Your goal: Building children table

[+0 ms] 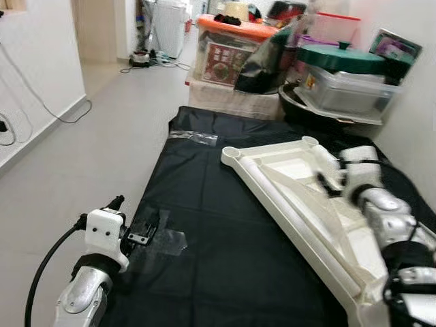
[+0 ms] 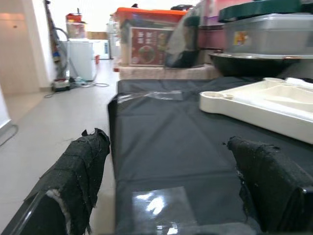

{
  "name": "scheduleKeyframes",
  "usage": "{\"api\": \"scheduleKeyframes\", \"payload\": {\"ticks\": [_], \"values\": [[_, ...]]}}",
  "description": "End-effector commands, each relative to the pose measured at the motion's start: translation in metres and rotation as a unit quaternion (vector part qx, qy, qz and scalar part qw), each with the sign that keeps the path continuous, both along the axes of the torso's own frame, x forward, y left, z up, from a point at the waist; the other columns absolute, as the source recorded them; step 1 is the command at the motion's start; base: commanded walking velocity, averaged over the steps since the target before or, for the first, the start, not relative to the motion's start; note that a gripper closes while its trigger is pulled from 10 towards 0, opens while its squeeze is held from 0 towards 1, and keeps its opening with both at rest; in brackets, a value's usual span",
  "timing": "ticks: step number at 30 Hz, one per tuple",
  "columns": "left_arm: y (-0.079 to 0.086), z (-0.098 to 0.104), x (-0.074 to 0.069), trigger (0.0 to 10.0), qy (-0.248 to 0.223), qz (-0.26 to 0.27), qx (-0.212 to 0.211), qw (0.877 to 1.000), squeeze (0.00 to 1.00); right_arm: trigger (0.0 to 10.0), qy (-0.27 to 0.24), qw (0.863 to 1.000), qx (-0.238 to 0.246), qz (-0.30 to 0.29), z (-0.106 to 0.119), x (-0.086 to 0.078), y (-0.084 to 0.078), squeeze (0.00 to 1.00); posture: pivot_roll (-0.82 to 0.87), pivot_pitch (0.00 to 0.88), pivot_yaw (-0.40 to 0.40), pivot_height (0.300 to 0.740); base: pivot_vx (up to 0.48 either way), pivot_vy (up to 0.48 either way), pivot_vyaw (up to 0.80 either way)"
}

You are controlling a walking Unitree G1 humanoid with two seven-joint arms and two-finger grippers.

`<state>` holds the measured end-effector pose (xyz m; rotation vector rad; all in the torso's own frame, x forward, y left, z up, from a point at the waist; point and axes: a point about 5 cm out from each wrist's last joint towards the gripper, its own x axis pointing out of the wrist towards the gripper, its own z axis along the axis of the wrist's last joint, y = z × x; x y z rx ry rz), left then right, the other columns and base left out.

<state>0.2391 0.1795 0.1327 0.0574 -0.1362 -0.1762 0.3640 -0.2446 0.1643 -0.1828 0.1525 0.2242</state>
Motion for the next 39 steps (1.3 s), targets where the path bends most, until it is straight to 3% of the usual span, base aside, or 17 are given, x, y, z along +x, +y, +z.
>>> {"api": "scheduleKeyframes", "payload": {"ticks": [1, 2, 4, 5, 6, 13, 21, 26, 27, 33, 39], "values": [[-0.001, -0.001, 0.0, 10.0, 0.001, -0.006, -0.006, 1.0, 0.0, 10.0, -0.01, 0.996, 0.016, 0.082, 0.002, -0.002, 0.025, 0.0, 0.15, 0.0, -0.17, 0.74, 0.0, 0.0, 0.0], [-0.001, -0.001, 0.0, 10.0, 0.002, -0.006, -0.005, 1.0, 0.0, 10.0, -0.002, 0.992, 0.02, 0.123, -0.002, -0.004, 0.039, 0.0, 0.15, 0.0, -0.17, 0.74, 0.0, 0.0, 0.0], [-0.001, -0.001, -0.001, 10.0, 0.002, -0.006, -0.006, 1.0, 0.0, 10.0, 0.017, 0.988, 0.014, 0.152, -0.012, -0.005, 0.05, 0.0, 0.16, 0.0, -0.179, 0.74, 0.0, 0.0, 0.0], [-0.001, -0.001, -0.001, 10.0, 0.002, -0.006, -0.006, 1.0, 0.0, 10.0, 0.017, 0.988, 0.014, 0.152, -0.012, -0.005, 0.05, 0.0, 0.16, 0.0, -0.179, 0.74, 0.0, 0.0, 0.0], [-0.001, -0.001, -0.001, 10.0, 0.001, -0.004, -0.006, 1.0, 0.0, 10.0, 0.06, 0.992, -0.004, 0.108, -0.029, 0.0, 0.043, 0.0, 0.16, 0.0, -0.183, 0.74, 0.0, 0.0, 0.0], [-0.002, -0.001, -0.001, 10.0, 0.001, -0.004, -0.007, 1.0, 0.0, 10.0, 0.091, 0.994, 0.008, 0.067, -0.038, 0.002, 0.036, 0.0, 0.16, 0.0, -0.184, 0.74, 0.0, 0.0, 0.0], [-0.004, -0.002, 0.001, 10.0, 0.002, -0.009, -0.008, 1.0, 0.0, 10.0, 0.139, 0.984, 0.018, 0.106, -0.055, 0.0, 0.057, 0.0, 0.16, 0.0, -0.185, 0.74, 0.0, 0.0, 0.0], [-0.005, -0.002, 0.001, 10.0, 0.001, -0.008, -0.007, 1.0, 0.0, 10.0, 0.168, 0.98, -0.001, 0.106, -0.065, 0.0, 0.064, 0.0, 0.17, 0.0, -0.193, 0.74, 0.0, 0.0, 0.0], [-0.005, -0.003, 0.001, 10.0, 0.001, -0.007, -0.008, 1.0, 0.0, 10.0, 0.175, 0.981, -0.01, 0.081, -0.067, 0.001, 0.061, 0.0, 0.17, 0.0, -0.197, 0.74, 0.0, 0.0, 0.0], [-0.006, -0.003, 0.001, 10.0, 0.0, -0.006, -0.008, 1.0, 0.0, 10.0, 0.179, 0.983, 0.004, 0.049, -0.067, 0.003, 0.056, 0.0, 0.17, 0.0, -0.201, 0.74, 0.0, 0.0, 0.0], [-0.006, -0.003, 0.0, 10.0, 0.0, -0.009, -0.01, 1.0, 0.0, 10.0, 0.136, 0.987, 0.056, 0.068, -0.051, 0.01, 0.066, 0.0, 0.17, 0.0, -0.197, 0.74, 0.0, 0.0, 0.0]]}}
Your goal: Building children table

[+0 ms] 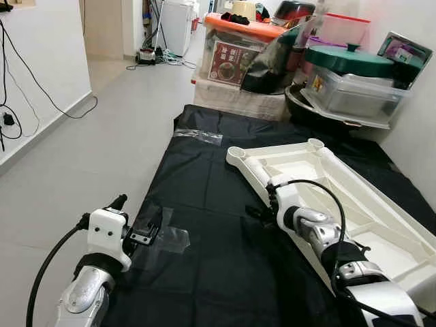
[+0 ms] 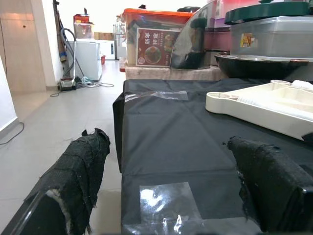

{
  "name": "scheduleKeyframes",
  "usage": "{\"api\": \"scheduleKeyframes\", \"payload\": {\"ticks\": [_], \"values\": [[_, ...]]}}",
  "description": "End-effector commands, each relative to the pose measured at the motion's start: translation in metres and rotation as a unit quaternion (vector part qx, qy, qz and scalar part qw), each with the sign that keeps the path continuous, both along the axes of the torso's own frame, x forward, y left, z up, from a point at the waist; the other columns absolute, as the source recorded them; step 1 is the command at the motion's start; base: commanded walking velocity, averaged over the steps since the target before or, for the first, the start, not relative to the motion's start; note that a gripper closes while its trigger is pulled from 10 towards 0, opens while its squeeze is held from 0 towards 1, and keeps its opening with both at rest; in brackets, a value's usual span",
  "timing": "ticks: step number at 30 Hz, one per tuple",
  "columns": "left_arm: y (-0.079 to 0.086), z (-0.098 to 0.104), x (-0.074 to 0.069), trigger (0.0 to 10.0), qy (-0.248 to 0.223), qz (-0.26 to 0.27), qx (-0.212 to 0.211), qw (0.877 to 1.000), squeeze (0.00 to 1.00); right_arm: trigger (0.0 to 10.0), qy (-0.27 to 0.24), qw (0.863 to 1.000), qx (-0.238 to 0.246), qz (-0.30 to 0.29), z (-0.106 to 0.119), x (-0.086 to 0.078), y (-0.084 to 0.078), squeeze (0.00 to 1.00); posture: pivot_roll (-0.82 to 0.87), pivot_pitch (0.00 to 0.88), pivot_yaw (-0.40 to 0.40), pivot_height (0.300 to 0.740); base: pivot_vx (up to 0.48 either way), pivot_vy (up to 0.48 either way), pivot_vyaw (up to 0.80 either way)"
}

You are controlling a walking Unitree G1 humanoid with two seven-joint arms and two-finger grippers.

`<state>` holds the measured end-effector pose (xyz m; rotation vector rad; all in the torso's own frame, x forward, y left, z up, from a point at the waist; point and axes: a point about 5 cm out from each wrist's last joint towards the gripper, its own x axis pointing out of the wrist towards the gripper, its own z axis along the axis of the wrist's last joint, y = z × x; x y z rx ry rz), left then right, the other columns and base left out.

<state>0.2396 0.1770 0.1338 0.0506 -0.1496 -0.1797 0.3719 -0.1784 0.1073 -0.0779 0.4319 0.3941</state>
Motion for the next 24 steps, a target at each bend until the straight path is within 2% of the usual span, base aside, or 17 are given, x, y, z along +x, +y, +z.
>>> {"api": "scheduleKeyframes", "payload": {"ticks": [1, 10, 17, 20, 23, 24], "values": [[-0.004, -0.004, 0.0, 10.0, 0.006, -0.007, -0.006, 1.0, 0.0, 10.0, -0.013, 1.0, 0.016, -0.003, 0.006, 0.002, 0.0, 0.0, 0.17, 0.0, -0.197, 0.74, 0.0, 0.0, 0.0], [-0.005, -0.003, 0.0, 10.0, 0.004, -0.008, -0.008, 1.0, 0.0, 10.0, 0.022, 0.999, -0.021, -0.027, -0.009, -0.002, -0.008, 0.0, 0.17, 0.0, -0.204, 0.74, 0.0, 0.0, 0.0], [-0.006, -0.003, 0.0, 10.0, 0.003, -0.007, -0.009, 1.0, 0.0, 10.0, 0.045, 0.998, -0.032, -0.038, -0.014, -0.005, -0.014, 0.0, 0.17, 0.0, -0.205, 0.74, 0.0, 0.0, 0.0], [-0.006, -0.003, 0.0, 10.0, 0.003, -0.008, -0.01, 1.0, 0.0, 10.0, 0.045, 0.997, -0.02, -0.061, -0.012, -0.004, -0.02, 0.0, 0.17, 0.0, -0.207, 0.74, 0.0, 0.0, 0.0], [-0.006, -0.002, 0.0, 10.0, 0.002, -0.009, -0.01, 1.0, 0.0, 10.0, 0.046, 0.997, -0.018, -0.054, -0.012, -0.004, -0.019, 0.0, 0.17, 0.0, -0.206, 0.74, 0.0, 0.0, 0.0], [-0.007, -0.002, 0.0, 10.0, 0.003, -0.009, -0.01, 1.0, 0.0, 10.0, 0.052, 0.998, -0.018, -0.033, -0.015, -0.005, -0.016, 0.0, 0.17, 0.0, -0.205, 0.74, 0.0, 0.0, 0.0]]}}
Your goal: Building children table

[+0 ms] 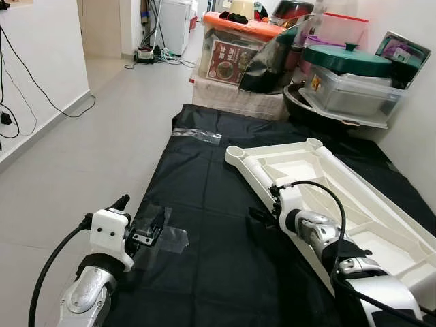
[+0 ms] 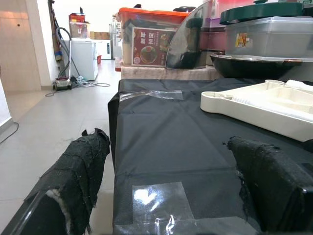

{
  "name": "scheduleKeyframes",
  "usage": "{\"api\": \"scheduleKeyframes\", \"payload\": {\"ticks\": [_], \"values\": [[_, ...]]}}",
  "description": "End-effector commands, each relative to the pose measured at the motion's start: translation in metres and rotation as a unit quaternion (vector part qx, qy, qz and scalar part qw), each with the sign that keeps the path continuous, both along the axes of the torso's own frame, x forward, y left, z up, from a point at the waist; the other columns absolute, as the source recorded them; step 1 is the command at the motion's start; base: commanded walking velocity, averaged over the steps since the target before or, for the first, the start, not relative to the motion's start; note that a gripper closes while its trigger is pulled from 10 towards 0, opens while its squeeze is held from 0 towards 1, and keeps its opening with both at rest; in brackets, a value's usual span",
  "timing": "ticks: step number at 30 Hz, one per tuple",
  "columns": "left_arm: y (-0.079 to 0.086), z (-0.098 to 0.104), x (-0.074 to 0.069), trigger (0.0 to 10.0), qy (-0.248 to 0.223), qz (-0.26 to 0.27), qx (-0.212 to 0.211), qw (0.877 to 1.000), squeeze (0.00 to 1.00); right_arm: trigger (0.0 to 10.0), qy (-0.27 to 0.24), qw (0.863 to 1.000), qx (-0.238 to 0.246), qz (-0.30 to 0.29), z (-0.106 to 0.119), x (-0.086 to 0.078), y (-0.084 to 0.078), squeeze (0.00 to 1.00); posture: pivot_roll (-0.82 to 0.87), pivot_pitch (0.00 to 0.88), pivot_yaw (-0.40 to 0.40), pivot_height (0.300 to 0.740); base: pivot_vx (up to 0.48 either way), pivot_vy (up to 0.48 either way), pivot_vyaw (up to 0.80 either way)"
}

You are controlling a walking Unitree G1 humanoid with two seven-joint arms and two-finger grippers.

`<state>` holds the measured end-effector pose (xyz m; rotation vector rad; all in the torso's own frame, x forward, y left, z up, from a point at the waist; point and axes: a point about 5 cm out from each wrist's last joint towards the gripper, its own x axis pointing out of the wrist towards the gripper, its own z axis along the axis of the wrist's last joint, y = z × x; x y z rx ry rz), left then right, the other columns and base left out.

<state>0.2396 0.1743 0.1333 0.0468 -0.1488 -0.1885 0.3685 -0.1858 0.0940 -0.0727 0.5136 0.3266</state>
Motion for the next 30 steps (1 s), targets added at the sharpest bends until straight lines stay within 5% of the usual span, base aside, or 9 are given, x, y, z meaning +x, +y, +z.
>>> {"api": "scheduleKeyframes", "payload": {"ticks": [1, 7, 8, 17, 25, 27, 29, 30], "values": [[-0.004, -0.002, 0.0, 10.0, 0.002, -0.005, -0.009, 1.0, 0.0, 10.0, 0.014, 1.0, -0.005, 0.0, -0.001, -0.002, -0.008, 0.0, 0.17, 0.0, -0.205, 0.74, 0.0, 0.0, 0.0], [-0.004, -0.001, 0.001, 10.0, 0.003, -0.008, -0.01, 1.0, 0.0, 10.0, 0.053, 0.997, -0.013, 0.057, -0.011, -0.008, 0.001, 0.0, 0.17, 0.0, -0.204, 0.74, 0.0, 0.0, 0.0], [-0.005, -0.001, 0.002, 10.0, 0.003, -0.01, -0.011, 1.0, 0.0, 0.0, 0.081, 0.991, -0.038, 0.096, -0.015, -0.012, 0.002, 0.0, 0.17, 0.0, -0.213, 0.74, 0.0, 0.0, 0.0], [-0.006, -0.001, 0.001, 10.0, 0.002, -0.008, -0.013, 1.0, 0.0, 0.0, 0.118, 0.976, -0.083, 0.165, -0.02, -0.019, -0.003, 0.0, 0.17, 0.0, -0.228, 0.74, 0.0, 0.0, 0.0], [-0.007, 0.0, 0.0, 10.0, 0.001, -0.008, -0.017, 1.0, 0.0, 0.0, 0.089, 0.936, -0.074, 0.331, -0.015, -0.031, -0.001, 0.0, 0.16, 0.0, -0.221, 0.74, 0.0, 0.0, 0.0], [-0.007, 0.0, 0.0, 10.0, 0.001, -0.008, -0.017, 1.0, 0.0, 0.0, 0.089, 0.936, -0.074, 0.331, -0.015, -0.031, -0.001, 0.0, 0.16, 0.0, -0.221, 0.74, 0.0, 0.0, 0.0], [-0.007, 0.0, 0.0, 10.0, 0.001, -0.01, -0.019, 1.0, 0.0, 0.0, 0.056, 0.887, -0.083, 0.452, -0.008, -0.044, -0.005, 0.0, 0.15, 0.0, -0.219, 0.74, 0.0, 0.0, 0.0], [-0.007, 0.0, 0.0, 10.0, 0.001, -0.01, -0.019, 1.0, 0.0, 0.0, 0.056, 0.887, -0.083, 0.452, -0.008, -0.044, -0.005, 0.0, 0.15, 0.0, -0.219, 0.74, 0.0, 0.0, 0.0]]}}
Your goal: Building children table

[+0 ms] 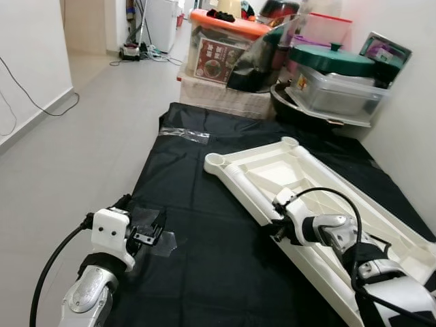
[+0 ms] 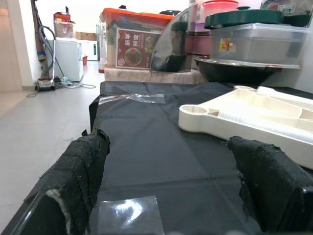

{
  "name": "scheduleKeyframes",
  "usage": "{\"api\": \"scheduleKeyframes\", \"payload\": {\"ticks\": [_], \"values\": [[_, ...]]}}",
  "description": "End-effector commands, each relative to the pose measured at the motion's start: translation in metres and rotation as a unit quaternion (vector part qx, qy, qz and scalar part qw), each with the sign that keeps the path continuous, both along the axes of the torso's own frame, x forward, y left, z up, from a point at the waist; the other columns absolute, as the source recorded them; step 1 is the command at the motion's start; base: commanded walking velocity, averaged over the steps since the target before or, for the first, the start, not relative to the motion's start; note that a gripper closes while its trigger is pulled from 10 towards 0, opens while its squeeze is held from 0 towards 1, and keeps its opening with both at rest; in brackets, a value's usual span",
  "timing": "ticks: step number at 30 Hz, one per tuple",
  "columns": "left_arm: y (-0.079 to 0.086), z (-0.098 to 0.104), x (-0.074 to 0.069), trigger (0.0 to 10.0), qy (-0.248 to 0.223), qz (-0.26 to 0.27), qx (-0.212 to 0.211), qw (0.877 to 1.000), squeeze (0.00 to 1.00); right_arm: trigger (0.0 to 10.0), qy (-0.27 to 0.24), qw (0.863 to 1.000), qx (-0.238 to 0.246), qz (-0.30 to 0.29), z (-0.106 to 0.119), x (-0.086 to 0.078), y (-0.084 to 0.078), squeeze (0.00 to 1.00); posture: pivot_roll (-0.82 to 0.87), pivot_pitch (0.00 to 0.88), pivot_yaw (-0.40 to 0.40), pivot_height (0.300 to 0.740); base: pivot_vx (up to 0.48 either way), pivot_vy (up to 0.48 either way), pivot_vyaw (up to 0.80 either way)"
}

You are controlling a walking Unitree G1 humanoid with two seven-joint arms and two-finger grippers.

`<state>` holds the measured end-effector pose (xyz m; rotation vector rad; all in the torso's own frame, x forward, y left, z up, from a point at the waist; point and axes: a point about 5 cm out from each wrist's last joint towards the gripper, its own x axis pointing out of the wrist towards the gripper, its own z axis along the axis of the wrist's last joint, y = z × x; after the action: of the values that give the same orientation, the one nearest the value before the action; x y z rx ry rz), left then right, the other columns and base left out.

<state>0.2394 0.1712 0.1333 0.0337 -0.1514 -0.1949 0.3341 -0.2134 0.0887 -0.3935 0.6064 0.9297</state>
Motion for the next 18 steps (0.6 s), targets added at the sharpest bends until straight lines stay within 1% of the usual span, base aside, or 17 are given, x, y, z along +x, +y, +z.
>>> {"api": "scheduleKeyframes", "payload": {"ticks": [1, 2, 3, 4, 5, 6, 7, 9, 10, 11, 12, 13, 14, 16, 17, 18], "values": [[-0.004, -0.001, 0.0, 10.0, 0.001, -0.007, -0.013, 1.0, 0.0, 0.0, 0.017, 0.978, -0.016, 0.207, 0.0, -0.02, 0.018, 0.0, 0.14, 0.0, -0.216, 0.74, 0.0, 0.0, 0.0], [-0.004, -0.001, 0.0, 10.0, 0.001, -0.007, -0.013, 1.0, 0.0, 0.0, 0.017, 0.978, -0.016, 0.207, 0.0, -0.02, 0.018, 0.0, 0.14, 0.0, -0.216, 0.74, 0.0, 0.0, 0.0], [-0.004, 0.0, 0.0, 10.0, 0.001, -0.008, -0.014, 1.0, 0.0, 0.0, 0.016, 0.96, -0.038, 0.276, 0.002, -0.031, 0.012, 0.0, 0.14, 0.0, -0.213, 0.74, 0.0, 0.0, 0.0], [-0.004, 0.0, 0.0, 10.0, 0.001, -0.008, -0.014, 1.0, 0.0, 0.0, 0.016, 0.96, -0.038, 0.276, 0.002, -0.031, 0.012, 0.0, 0.14, 0.0, -0.213, 0.74, 0.0, 0.0, 0.0], [-0.004, 0.0, 0.0, 10.0, 0.001, -0.008, -0.015, 1.0, 0.0, 0.0, 0.016, 0.943, -0.067, 0.326, 0.004, -0.04, 0.005, 0.0, 0.14, 0.0, -0.213, 0.74, 0.0, 0.0, 0.0], [-0.004, 0.0, 0.0, 10.0, 0.001, -0.009, -0.015, 1.0, 0.0, 0.0, 0.016, 0.93, -0.089, 0.357, 0.004, -0.046, 0.0, 0.0, 0.14, 0.0, -0.213, 0.74, 0.0, 0.0, 0.0], [-0.004, 0.0, 0.0, 10.0, 0.001, -0.009, -0.015, 1.0, 0.0, 0.0, 0.016, 0.93, -0.089, 0.357, 0.004, -0.046, 0.0, 0.0, 0.14, 0.0, -0.213, 0.74, 0.0, 0.0, 0.0], [-0.005, -0.001, 0.0, 10.0, 0.001, -0.009, -0.017, 1.0, 0.0, 0.0, 0.013, 0.9, -0.149, 0.409, 0.004, -0.054, -0.015, 0.0, 0.13, 0.0, -0.211, 0.74, 0.0, 0.0, 0.0], [-0.005, -0.001, 0.0, 10.0, 0.001, -0.009, -0.017, 1.0, 0.0, 0.0, 0.013, 0.9, -0.149, 0.409, 0.004, -0.054, -0.015, 0.0, 0.13, 0.0, -0.211, 0.74, 0.0, 0.0, 0.0], [-0.005, -0.001, 0.0, 10.0, 0.001, -0.01, -0.017, 1.0, 0.0, 0.0, 0.012, 0.889, -0.174, 0.423, 0.004, -0.056, -0.021, 0.0, 0.13, 0.0, -0.211, 0.74, 0.0, 0.0, 0.0], [-0.005, -0.001, 0.0, 10.0, 0.001, -0.01, -0.018, 1.0, 0.0, 0.0, 0.011, 0.877, -0.209, 0.433, 0.003, -0.056, -0.029, 0.0, 0.13, 0.0, -0.211, 0.74, 0.0, 0.0, 0.0], [-0.005, -0.001, 0.0, 10.0, 0.001, -0.01, -0.018, 1.0, 0.0, 0.0, 0.011, 0.877, -0.209, 0.433, 0.003, -0.056, -0.029, 0.0, 0.13, 0.0, -0.211, 0.74, 0.0, 0.0, 0.0], [-0.005, 0.0, 0.0, 10.0, 0.001, -0.01, -0.019, 1.0, 0.0, 0.0, 0.009, 0.857, -0.263, 0.442, 0.003, -0.057, -0.042, 0.0, 0.13, 0.0, -0.213, 0.74, 0.0, 0.0, 0.0], [-0.005, 0.0, 0.0, 10.0, 0.001, -0.01, -0.019, 1.0, 0.0, 0.0, 0.009, 0.857, -0.263, 0.442, 0.003, -0.057, -0.042, 0.0, 0.13, 0.0, -0.213, 0.74, 0.0, 0.0, 0.0], [-0.005, 0.0, 0.0, 10.0, 0.001, -0.011, -0.019, 1.0, 0.0, 0.0, 0.009, 0.851, -0.277, 0.447, 0.003, -0.057, -0.046, 0.0, 0.13, 0.0, -0.213, 0.74, 0.0, 0.0, 0.0], [-0.005, 0.0, 0.0, 10.0, 0.001, -0.01, -0.019, 1.0, 0.0, 0.0, 0.025, 0.812, -0.334, 0.478, 0.004, -0.065, -0.064, 0.0, 0.13, 0.0, -0.213, 0.74, 0.0, 0.0, 0.0]]}}
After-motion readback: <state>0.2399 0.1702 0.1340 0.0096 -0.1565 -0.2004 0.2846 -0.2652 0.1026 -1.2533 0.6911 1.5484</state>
